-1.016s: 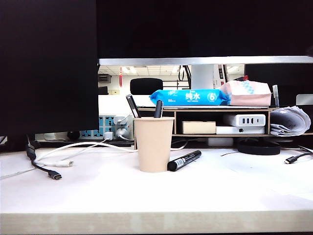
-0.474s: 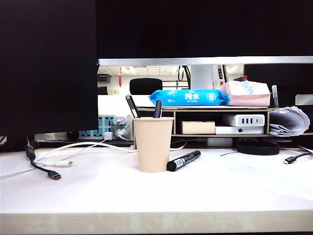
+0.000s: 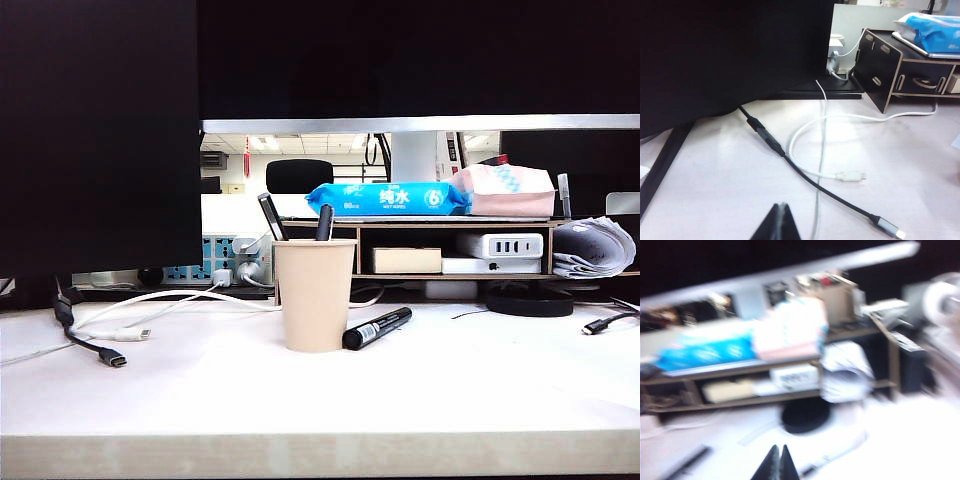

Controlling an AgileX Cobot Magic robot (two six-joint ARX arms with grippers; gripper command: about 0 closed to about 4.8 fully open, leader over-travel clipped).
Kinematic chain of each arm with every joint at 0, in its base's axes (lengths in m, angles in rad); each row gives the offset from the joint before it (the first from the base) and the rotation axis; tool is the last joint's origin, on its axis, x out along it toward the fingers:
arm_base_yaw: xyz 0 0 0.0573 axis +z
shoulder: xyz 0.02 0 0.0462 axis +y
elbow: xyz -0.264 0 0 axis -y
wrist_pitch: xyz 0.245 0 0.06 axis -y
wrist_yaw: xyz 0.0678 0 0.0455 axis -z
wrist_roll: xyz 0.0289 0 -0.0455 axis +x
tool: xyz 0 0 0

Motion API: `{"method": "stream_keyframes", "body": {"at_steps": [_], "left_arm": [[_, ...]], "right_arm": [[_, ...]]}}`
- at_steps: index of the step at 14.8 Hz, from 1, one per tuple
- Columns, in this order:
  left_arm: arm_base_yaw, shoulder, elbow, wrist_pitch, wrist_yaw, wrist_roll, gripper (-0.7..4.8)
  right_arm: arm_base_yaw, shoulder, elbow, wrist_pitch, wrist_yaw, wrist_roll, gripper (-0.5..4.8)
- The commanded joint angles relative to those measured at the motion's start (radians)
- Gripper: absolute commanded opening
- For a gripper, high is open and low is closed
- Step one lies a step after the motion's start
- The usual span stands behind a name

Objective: Pick up the marker from the paper cup and put it on the table.

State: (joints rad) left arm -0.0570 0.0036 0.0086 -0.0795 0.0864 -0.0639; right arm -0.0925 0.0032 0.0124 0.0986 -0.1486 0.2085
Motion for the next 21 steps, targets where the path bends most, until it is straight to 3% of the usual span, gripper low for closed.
{"method": "stream_keyframes", "body": {"at_steps": [1, 5, 21], "left_arm": [[0.002, 0.000, 0.001, 0.006, 0.004, 0.004, -0.06], [0.002, 0.000, 0.001, 0.006, 0.004, 0.004, -0.06], [0.002, 0.000, 0.001, 0.006, 0.004, 0.004, -0.06]], "right_arm": [[0.002, 0.000, -0.004, -0.091, 0.069, -0.008, -0.05], [0.002, 0.000, -0.004, -0.132, 0.182, -0.007, -0.05], [0.103, 0.000, -0.004, -0.124, 0.169, -0.109, -0.05]]}}
